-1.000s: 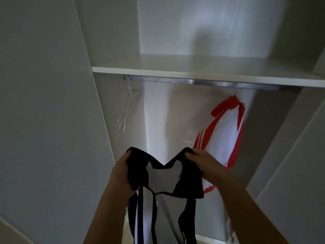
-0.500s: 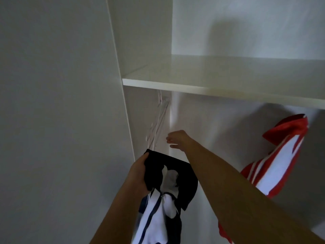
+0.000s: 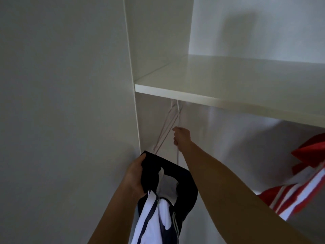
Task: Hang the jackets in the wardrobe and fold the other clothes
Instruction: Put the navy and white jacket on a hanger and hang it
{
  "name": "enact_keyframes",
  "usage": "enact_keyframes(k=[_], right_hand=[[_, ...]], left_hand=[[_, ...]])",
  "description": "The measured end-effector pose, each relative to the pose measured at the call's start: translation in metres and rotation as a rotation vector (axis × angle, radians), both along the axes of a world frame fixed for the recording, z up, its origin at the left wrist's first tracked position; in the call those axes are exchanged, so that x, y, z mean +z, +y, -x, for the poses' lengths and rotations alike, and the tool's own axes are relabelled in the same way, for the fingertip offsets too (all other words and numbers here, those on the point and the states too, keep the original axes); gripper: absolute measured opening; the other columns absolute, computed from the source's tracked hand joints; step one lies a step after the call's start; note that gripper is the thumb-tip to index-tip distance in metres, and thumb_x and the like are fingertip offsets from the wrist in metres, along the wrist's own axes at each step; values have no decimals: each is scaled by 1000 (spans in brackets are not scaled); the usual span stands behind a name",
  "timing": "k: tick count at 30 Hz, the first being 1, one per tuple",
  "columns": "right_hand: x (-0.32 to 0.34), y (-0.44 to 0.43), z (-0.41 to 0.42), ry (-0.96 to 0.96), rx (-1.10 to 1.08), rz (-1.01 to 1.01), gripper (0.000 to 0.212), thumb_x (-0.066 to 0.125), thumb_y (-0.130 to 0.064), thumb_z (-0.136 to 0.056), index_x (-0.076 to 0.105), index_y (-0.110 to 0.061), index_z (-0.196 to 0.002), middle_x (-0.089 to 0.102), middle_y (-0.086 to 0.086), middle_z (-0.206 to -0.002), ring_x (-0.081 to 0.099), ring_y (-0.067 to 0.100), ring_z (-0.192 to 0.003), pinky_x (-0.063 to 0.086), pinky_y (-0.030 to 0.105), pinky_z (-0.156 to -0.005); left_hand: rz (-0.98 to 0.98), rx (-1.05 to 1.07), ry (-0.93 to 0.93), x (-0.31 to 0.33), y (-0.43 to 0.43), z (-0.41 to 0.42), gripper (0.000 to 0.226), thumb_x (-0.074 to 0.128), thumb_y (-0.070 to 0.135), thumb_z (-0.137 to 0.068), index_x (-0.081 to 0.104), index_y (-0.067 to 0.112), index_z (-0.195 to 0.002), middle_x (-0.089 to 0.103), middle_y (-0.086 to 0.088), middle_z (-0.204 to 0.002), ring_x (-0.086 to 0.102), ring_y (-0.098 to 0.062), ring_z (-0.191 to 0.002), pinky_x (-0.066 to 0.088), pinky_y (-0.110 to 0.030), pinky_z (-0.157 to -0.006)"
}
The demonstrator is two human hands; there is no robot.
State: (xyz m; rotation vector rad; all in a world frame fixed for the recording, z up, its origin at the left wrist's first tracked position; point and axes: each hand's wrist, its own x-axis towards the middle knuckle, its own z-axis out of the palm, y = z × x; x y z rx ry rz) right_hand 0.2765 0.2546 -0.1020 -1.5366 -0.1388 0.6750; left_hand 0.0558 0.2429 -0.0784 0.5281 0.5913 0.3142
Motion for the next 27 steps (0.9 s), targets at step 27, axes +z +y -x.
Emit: enact_keyframes(k=[27], right_hand=[[-28,-292,-13,-246,-320,-10,15,57,-21,-95,51,-12,-84,42,2,-60,42,12,-47,36,22,-43]], left_hand=[[-253,-218,150,-1,-76,-117,37,51,29,-98,63,6,-72,63,-8,-57,59,-21,-54,49,-30,-53]])
